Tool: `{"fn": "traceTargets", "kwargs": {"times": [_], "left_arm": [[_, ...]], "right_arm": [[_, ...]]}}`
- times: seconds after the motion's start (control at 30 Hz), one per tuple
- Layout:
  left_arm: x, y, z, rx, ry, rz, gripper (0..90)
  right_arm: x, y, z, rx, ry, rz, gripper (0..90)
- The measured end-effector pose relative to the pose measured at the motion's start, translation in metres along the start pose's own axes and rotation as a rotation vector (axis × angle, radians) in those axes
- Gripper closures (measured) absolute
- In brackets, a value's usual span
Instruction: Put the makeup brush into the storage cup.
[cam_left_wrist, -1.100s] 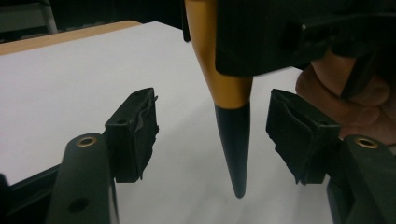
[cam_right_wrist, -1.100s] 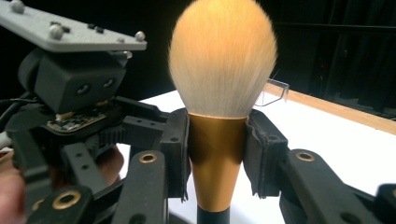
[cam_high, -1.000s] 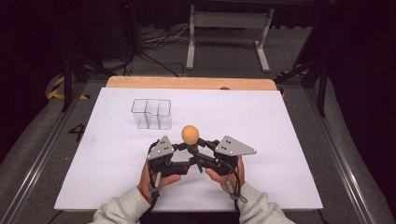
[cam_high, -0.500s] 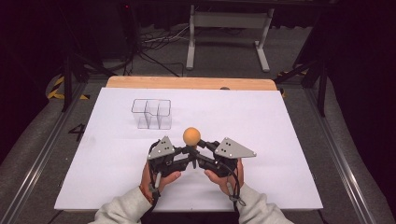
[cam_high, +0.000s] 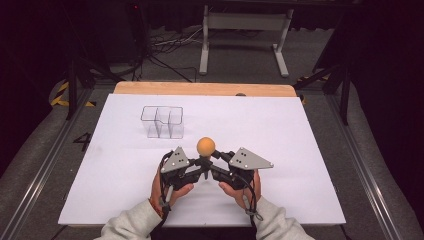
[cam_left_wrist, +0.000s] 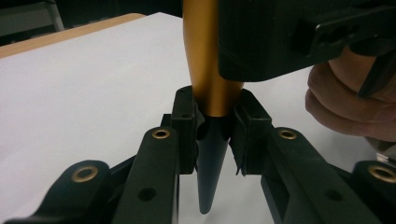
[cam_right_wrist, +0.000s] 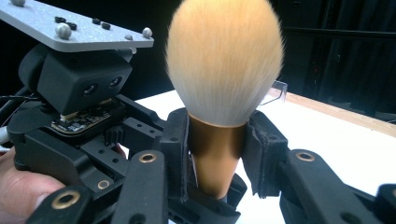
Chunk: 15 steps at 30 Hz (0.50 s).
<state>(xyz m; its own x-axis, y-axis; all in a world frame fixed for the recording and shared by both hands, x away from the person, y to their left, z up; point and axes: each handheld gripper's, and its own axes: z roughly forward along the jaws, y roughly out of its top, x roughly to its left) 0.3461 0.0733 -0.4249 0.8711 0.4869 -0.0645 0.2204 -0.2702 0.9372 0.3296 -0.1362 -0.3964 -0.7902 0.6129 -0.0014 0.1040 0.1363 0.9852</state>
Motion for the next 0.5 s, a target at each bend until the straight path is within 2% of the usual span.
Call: {"fn": "traceTargets", "kwargs": {"times": [0.1, 0.23, 0.33, 0.4, 0.5], "left_arm": [[0.002, 0.000, -0.002, -0.001, 0.006, -0.004, 73.6], [0.007, 0.001, -0.007, -0.007, 0.025, -0.005, 73.6], [0.010, 0.002, -0.010, -0.010, 0.035, -0.007, 73.7], [0.014, 0.002, -0.013, -0.011, 0.046, -0.006, 73.7], [0.017, 0.002, -0.016, -0.010, 0.057, -0.006, 73.7]], "right_arm": [[0.000, 0.000, 0.000, 0.011, -0.002, -0.008, 61.8], [-0.001, -0.001, 0.001, 0.029, -0.007, -0.010, 52.9], [-0.001, -0.001, 0.001, 0.027, -0.004, -0.013, 50.9], [-0.002, 0.000, -0.001, 0.026, -0.007, -0.026, 44.1], [-0.005, 0.001, -0.005, 0.022, -0.015, -0.032, 39.9]]}}
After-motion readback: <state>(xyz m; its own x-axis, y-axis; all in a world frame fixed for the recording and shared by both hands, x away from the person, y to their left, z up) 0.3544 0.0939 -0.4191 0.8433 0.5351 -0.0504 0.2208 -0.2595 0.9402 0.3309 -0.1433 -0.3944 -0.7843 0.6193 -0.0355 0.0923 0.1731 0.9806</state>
